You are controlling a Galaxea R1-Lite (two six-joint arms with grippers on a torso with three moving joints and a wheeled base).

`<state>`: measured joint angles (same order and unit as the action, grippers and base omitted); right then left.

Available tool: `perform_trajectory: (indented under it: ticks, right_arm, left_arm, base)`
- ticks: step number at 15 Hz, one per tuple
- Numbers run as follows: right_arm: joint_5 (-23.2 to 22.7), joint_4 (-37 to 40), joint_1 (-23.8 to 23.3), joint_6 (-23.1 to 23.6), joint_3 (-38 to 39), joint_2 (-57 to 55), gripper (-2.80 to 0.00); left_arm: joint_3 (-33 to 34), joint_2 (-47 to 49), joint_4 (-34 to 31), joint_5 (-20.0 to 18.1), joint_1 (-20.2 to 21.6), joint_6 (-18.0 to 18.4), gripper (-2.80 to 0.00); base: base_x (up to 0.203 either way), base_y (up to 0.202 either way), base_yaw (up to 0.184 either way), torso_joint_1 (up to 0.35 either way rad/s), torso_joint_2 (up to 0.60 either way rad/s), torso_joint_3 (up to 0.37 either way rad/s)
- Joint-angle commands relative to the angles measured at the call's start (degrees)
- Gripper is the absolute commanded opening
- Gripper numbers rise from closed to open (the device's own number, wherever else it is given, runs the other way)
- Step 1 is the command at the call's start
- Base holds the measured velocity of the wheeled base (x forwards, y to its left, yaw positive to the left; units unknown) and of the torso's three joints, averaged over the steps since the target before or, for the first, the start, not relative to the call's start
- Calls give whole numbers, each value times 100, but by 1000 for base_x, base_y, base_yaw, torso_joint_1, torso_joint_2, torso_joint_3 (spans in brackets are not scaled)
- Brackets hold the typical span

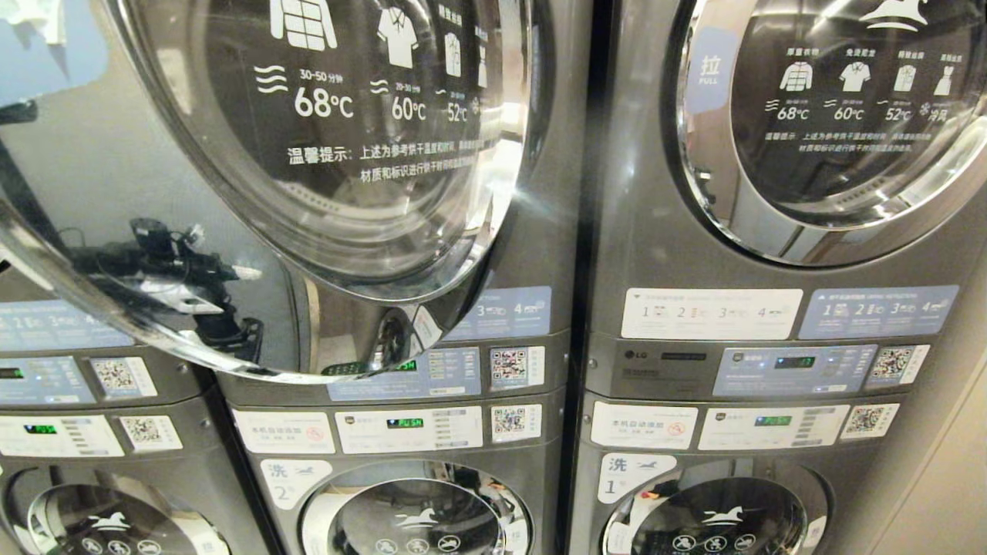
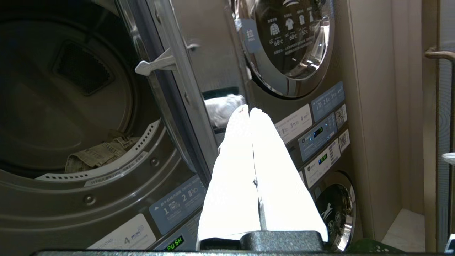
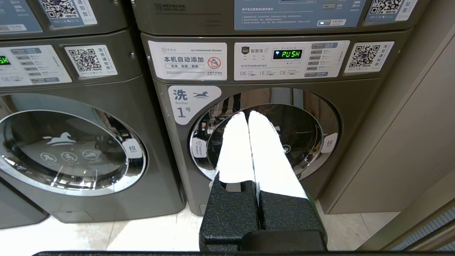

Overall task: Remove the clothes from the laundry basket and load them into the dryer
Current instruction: Close the dryer

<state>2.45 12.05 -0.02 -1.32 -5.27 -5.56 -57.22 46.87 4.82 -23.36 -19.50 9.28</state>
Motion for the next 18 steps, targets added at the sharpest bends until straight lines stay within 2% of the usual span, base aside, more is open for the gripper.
perform_trajectory:
  ticks: [1, 4, 5, 9, 11, 14, 16, 17, 18]
  right_arm:
    - [1, 8, -3, 0, -1, -15, -280]
    - [1, 8, 2, 0, -1, -52, -280]
    - [-3, 8, 2, 0, -1, -91, -280]
    - [-7, 8, 2, 0, -1, -130, -280]
    - [-7, 8, 2, 0, -1, -191, -280]
    - [-7, 8, 2, 0, -1, -192, -280]
    - [-7, 8, 2, 0, -1, -190, -280]
    - [-7, 8, 2, 0, -1, -182, -280]
    - [-7, 8, 2, 0, -1, -182, -280]
  left_arm:
    - [19, -428, -109, -93, -9, 4, -280]
    - [24, -926, -659, -262, -9, 4, -280]
    - [19, -1016, -850, -452, -9, 4, -280]
    - [-18, -807, -840, -1419, -12, 5, -280]
    - [-39, -465, -804, -1722, -26, 106, -280]
    - [-43, 270, -489, -1840, -232, 630, -280]
    - [-40, 713, -33, -1827, -362, 791, -280]
    - [-31, 868, 138, -1761, -380, 929, -280]
    - [-19, 919, 178, -1536, -386, 1106, -280]
  base:
    - [0, 0, 0, 0, 0, 0]
    - [0, 0, 0, 0, 0, 0]
    - [0, 0, 0, 0, 0, 0]
    - [0, 0, 0, 0, 0, 0]
    - [0, 0, 0, 0, 0, 0]
    - [0, 0, 0, 0, 0, 0]
    - [0, 0, 0, 0, 0, 0]
    - [0, 0, 0, 0, 0, 0]
    - [0, 0, 0, 0, 0, 0]
